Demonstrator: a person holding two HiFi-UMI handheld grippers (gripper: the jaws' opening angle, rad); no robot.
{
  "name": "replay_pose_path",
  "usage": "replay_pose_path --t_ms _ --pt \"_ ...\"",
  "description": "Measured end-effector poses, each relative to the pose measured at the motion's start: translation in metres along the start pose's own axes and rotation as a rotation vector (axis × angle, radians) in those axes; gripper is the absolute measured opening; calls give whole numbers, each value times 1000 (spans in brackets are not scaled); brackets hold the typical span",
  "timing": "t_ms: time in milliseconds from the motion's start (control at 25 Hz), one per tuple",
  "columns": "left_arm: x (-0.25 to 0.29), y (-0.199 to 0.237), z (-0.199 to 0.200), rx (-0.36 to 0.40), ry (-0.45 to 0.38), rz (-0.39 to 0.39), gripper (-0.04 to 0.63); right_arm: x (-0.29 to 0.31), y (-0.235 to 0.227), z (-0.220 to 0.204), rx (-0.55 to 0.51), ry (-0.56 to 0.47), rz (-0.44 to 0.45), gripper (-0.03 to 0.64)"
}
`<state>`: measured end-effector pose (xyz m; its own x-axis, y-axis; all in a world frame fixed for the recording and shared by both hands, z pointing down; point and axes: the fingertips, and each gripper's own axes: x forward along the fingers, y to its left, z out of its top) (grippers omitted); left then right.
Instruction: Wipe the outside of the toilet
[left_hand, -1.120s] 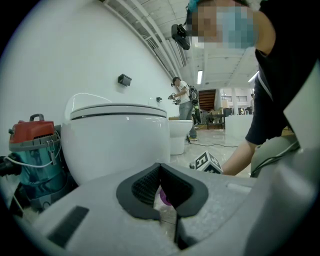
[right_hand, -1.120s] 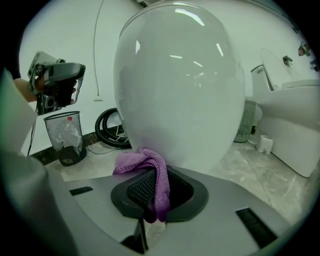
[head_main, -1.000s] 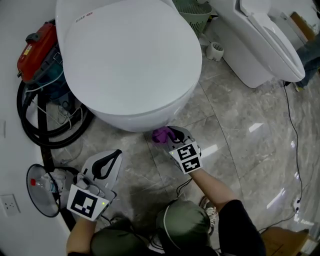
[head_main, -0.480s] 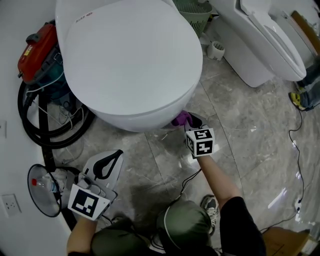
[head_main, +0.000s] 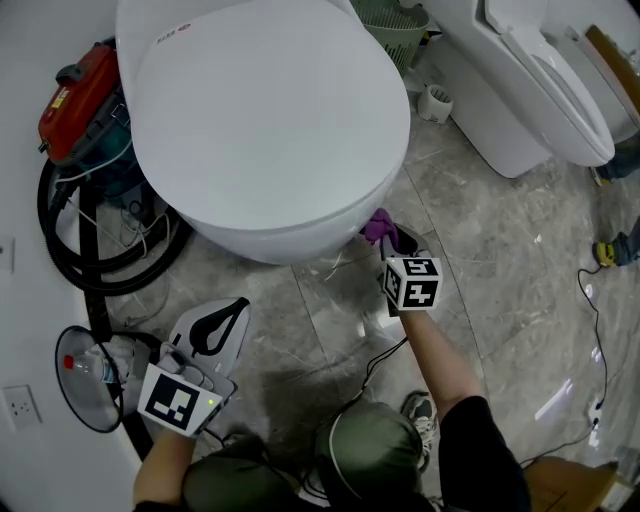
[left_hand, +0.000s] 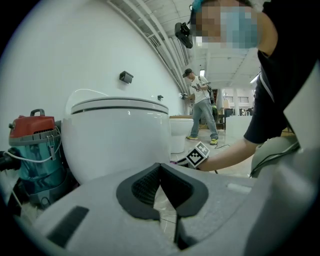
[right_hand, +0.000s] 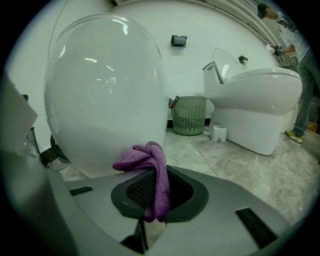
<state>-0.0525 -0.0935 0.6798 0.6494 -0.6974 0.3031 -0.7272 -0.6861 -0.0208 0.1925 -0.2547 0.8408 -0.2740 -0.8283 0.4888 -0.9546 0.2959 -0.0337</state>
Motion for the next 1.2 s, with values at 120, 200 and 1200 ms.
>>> replay_pose_path --t_ms 120,200,1200 --pt "2 1 -3 -1 1 1 3 -10 8 -5 12 -9 21 40" --pt "4 1 -5 -9 2 0 3 -21 14 -11 35 -11 40 40" --pt "-44 6 82 -10 -24 38 3 -192 206 108 22 79 460 40"
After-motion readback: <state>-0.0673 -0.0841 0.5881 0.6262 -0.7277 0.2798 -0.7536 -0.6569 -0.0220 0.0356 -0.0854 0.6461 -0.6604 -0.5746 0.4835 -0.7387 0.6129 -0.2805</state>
